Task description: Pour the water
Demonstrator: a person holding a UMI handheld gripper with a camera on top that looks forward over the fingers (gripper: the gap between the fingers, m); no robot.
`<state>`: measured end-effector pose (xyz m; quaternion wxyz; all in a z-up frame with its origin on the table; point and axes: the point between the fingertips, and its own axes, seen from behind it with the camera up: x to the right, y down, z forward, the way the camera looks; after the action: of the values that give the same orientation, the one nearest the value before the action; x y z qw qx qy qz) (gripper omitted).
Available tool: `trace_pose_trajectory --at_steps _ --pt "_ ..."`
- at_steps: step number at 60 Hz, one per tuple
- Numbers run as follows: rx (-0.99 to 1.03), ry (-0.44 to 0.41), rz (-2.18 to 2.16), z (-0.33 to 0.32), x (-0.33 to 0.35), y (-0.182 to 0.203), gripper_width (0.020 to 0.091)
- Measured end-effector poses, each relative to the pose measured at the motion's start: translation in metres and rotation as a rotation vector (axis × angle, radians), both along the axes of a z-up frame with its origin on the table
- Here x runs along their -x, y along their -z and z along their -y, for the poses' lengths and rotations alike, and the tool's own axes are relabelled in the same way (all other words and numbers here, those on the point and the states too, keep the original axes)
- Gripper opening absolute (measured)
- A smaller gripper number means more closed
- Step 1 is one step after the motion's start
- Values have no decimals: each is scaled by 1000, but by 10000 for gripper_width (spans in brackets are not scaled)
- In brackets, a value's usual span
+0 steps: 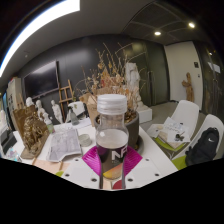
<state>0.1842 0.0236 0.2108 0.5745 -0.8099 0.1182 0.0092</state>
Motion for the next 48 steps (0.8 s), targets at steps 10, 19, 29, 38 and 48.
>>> trace_pose_trajectory --at_steps 10,19,29,38,48 --pt "52 -35 69 1 -9 56 243" --pt "87 -50 109 1 -10 97 243" --pt "117 -55 109 2 -10 127 245" --pt "133 -50 111 4 -12 143 244" --pt "152 -35 105 10 -16 160 247"
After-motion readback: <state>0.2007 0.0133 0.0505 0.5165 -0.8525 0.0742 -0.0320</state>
